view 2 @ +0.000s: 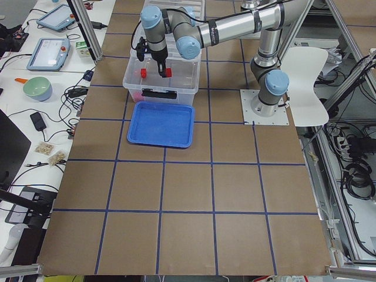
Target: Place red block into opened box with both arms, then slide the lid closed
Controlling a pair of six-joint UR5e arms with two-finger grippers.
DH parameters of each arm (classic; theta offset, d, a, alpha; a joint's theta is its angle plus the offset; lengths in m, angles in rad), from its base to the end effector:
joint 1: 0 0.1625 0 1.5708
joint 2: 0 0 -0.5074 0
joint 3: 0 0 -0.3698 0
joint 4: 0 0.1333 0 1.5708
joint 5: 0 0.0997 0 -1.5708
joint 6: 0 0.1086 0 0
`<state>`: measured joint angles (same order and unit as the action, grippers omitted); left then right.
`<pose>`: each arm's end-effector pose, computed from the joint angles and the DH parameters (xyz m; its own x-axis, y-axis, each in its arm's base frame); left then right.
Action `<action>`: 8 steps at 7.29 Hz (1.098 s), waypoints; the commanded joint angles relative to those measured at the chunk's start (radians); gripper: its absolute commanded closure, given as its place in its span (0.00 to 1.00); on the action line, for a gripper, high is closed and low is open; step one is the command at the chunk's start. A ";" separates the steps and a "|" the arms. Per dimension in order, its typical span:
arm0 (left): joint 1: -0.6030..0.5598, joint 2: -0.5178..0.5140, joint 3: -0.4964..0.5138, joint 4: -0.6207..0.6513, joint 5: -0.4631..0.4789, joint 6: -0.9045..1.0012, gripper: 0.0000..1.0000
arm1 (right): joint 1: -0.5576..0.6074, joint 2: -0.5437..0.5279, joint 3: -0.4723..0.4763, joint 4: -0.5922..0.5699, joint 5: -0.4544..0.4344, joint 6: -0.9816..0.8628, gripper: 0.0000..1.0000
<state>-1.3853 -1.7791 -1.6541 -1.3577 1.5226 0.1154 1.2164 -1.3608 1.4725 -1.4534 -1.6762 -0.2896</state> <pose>-0.0347 -0.5661 0.4367 -0.9957 -0.0739 0.0567 -0.0697 0.9949 0.0724 -0.0751 -0.5542 0.4897 -0.9983 0.0484 0.0333 0.0552 0.9675 0.2469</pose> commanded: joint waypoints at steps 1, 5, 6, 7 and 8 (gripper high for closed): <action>-0.032 -0.028 -0.120 0.159 0.004 -0.059 1.00 | 0.000 -0.001 0.006 -0.002 0.001 0.001 0.00; -0.093 -0.074 -0.206 0.308 0.010 -0.046 1.00 | 0.002 0.002 0.006 -0.007 0.007 0.006 0.00; -0.093 -0.086 -0.242 0.357 0.010 -0.052 1.00 | 0.002 0.002 0.006 -0.007 0.013 0.006 0.00; -0.092 -0.088 -0.246 0.362 0.008 -0.040 1.00 | 0.002 0.002 0.006 -0.007 0.013 0.006 0.00; -0.090 -0.091 -0.250 0.361 0.008 -0.040 1.00 | 0.002 0.002 0.006 -0.004 0.012 0.006 0.00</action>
<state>-1.4773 -1.8648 -1.8933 -1.0071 1.5316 0.0712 1.2180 -1.3592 1.4787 -1.4596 -1.6642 -0.2838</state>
